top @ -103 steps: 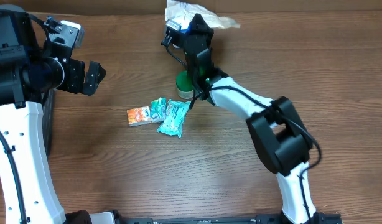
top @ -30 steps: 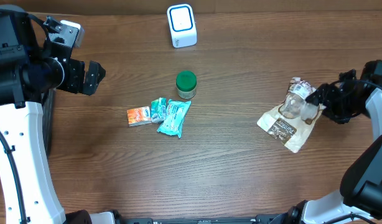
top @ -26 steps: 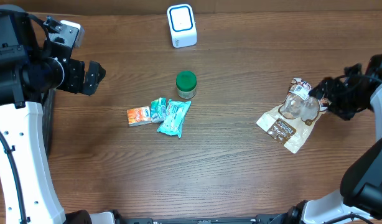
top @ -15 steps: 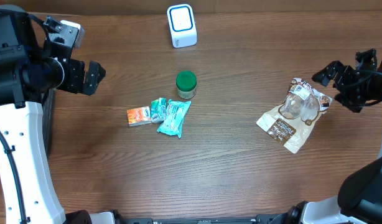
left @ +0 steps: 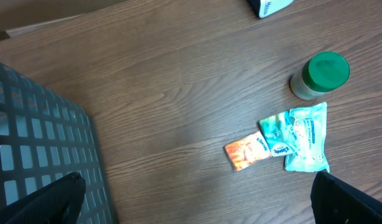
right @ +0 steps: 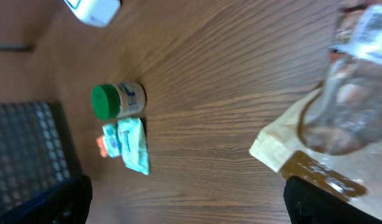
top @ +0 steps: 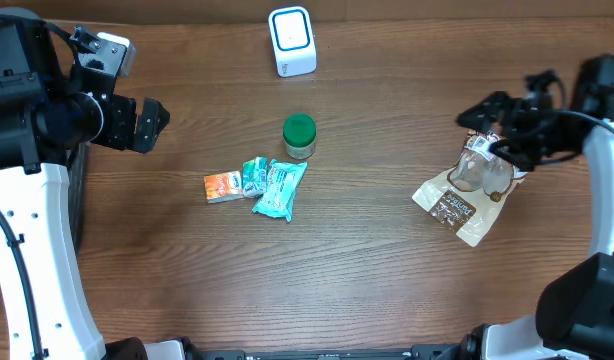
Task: Scan the item barcode
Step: 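Release the bean bag and reach the right gripper toward the green-lidded jar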
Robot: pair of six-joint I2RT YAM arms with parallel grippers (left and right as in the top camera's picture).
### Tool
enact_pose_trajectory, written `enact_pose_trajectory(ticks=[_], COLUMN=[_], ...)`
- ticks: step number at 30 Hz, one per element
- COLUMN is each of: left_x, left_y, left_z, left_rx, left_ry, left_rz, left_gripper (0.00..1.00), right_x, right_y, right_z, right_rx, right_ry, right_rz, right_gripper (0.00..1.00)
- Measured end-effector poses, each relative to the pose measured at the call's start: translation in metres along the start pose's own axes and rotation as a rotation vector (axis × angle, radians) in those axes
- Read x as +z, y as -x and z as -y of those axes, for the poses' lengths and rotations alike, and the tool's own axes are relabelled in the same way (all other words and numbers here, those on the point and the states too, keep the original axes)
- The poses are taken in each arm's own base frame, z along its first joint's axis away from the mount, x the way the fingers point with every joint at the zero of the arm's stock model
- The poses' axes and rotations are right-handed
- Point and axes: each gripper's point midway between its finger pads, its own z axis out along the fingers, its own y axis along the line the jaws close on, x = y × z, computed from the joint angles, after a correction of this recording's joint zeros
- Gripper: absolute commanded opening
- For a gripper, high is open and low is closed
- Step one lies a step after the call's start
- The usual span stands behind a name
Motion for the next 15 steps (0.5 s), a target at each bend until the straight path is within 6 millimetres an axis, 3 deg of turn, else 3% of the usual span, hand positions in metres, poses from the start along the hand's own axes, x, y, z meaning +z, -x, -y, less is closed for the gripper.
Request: enact_pose_trajectory(ticks=[8, 15], left_x=[0.000, 0.000], left_y=[0.000, 0.000], left_z=[0.000, 0.000], left_rx=[0.000, 0.000], left_ry=[0.000, 0.000], left_rz=[0.000, 0.000], left_gripper=[1.00, 1.00], right_x=[0.045, 0.080], right_y=[-0.024, -0.027], right_z=[-0.042, -0.112], right_rx=[-0.160, -0.364], right_ry=[-0.155, -0.110], right_rz=[-0.055, 0.036], right_gripper=[1.00, 1.00])
